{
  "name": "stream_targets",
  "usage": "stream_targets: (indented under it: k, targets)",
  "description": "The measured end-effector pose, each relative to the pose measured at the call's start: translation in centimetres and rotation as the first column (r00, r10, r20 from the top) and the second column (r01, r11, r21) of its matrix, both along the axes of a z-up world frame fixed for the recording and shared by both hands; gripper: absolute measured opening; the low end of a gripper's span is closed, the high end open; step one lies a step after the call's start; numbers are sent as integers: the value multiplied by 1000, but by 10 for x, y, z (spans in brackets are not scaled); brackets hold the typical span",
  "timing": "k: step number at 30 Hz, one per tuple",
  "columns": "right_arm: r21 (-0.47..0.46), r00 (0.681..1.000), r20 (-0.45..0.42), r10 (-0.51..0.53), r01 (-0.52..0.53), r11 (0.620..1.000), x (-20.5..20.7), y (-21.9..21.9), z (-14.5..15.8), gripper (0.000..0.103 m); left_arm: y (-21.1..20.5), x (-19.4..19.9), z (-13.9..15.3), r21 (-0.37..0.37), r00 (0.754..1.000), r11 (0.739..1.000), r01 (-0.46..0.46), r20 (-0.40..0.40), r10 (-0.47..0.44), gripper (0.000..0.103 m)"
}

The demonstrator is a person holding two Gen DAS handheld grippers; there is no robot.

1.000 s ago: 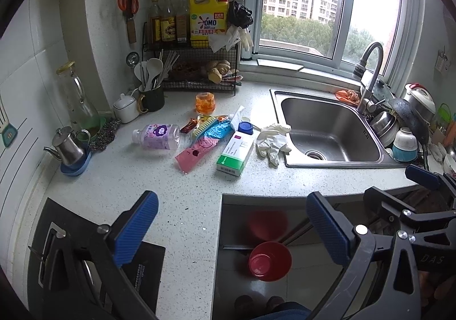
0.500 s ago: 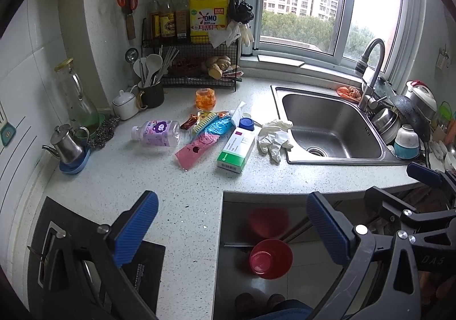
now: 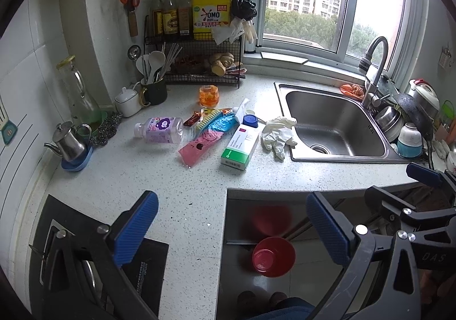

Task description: Collect trash

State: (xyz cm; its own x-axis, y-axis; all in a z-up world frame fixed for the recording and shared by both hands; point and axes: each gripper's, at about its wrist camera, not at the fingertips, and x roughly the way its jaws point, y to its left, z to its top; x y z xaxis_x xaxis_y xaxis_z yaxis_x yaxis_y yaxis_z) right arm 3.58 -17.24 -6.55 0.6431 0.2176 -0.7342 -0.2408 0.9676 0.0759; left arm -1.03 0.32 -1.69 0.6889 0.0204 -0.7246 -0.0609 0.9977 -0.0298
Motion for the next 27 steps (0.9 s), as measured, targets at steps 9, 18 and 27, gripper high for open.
stream_targets:
  k: [9,18,27]
  targets:
    - [25,1000,-3,9,-9,1000,3,-1,0,103,-4,0,4,19,1000,1000,-18,-6,18,103]
    - [53,999,-2,47,-46,998,11,-4,2,103,-9,5,6,24,999,999,-43,-19,44,103]
    - [53,996,-11,83,-83,995,22,-14,3,103,-16,15,10,20,997,997,-80,-16,80,103]
